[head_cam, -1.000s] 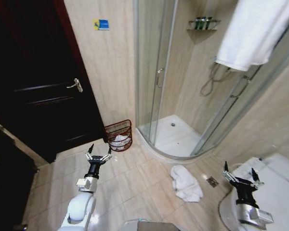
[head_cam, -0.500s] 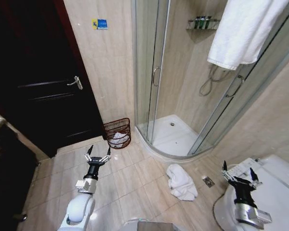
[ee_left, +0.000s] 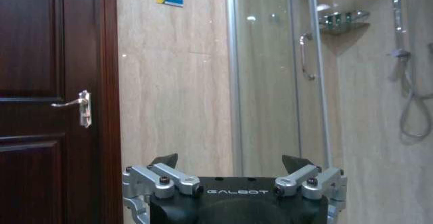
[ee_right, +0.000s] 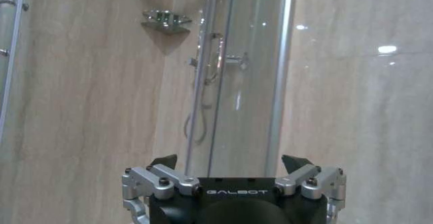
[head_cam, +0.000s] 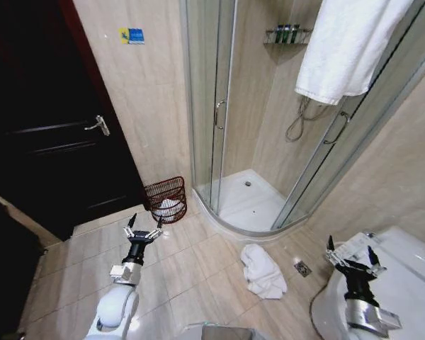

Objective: Discard the used towel into the hamper.

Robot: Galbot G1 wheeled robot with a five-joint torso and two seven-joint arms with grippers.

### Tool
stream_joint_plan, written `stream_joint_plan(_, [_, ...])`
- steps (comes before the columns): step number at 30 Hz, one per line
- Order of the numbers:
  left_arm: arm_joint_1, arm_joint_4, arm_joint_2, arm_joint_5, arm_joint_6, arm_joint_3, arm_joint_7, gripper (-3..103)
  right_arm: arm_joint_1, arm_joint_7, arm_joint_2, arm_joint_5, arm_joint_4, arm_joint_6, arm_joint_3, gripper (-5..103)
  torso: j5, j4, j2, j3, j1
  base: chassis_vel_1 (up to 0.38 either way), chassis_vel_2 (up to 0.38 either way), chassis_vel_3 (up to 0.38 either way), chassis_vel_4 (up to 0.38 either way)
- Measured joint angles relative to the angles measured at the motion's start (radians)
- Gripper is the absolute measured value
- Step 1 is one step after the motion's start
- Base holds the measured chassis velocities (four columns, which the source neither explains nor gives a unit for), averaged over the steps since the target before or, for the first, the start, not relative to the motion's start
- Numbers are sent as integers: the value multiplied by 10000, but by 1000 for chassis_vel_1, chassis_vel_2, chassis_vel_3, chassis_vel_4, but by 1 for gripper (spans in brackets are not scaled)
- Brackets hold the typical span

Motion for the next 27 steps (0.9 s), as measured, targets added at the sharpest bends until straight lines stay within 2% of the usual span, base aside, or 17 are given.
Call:
stream_joint_plan(10, [-1,-28,-37,15,-28,-2,2,100,-26,43,-45,23,49,10,20,100,-4,-3,0,0,0,-154,162,168,-157])
stream_joint_plan(19, [-60,30,13,11,171,-75,123,100,121,147,-54,91,192,-181,61,100,-1,-6,4,2,3,-71,81,9,-25])
stream_joint_plan(27, [-26,137,92,-38,176,-95,140,100,310,151,-26,172,245,-276,50,100,-1,-1,327,177,154,20,-12,6,5])
